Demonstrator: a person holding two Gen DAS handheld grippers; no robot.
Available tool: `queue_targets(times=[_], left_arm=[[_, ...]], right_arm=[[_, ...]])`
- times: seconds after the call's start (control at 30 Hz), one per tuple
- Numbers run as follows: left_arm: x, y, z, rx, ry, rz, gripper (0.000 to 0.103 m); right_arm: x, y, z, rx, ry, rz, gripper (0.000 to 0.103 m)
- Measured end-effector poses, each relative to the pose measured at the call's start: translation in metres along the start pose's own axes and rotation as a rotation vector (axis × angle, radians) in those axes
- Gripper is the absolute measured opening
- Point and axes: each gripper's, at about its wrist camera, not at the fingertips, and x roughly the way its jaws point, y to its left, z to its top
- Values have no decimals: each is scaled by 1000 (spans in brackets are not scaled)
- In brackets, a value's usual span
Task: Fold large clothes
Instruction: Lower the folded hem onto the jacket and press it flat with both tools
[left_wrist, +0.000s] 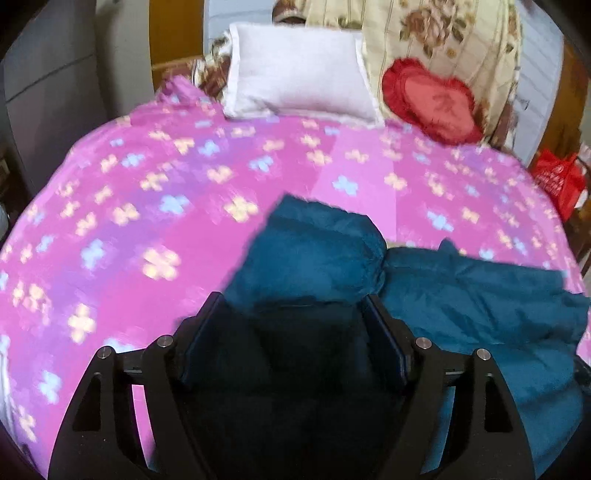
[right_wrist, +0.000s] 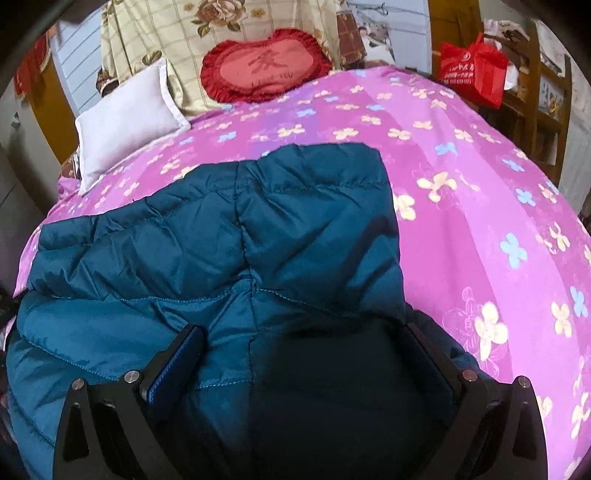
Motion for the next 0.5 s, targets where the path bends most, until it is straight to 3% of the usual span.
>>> queue_targets(times=[0.1,0.17,0.3,0.37,0.47,0.5], left_arm=[[-15,9,-7,68,-18,1,76],[-14,7,-18,108,-11,14,76],[-1,0,-30,113,21,31,76],[-2,-3,-27,116,17,45,76],[-19,2,-23,85,-16,33,76],[-31,4,-22,79,-48,23,76]], right_arm=[[-18,5,0,-2,15,-45,103],[-46,21,-2,-51,-41,-59,103],[-102,61,-29,-101,-159,96,103],[-101,77,-42,-126,-131,144,103],[-70,83,-54,-164,-32,91,103],[-62,80,-57,-174,-34,93,103]])
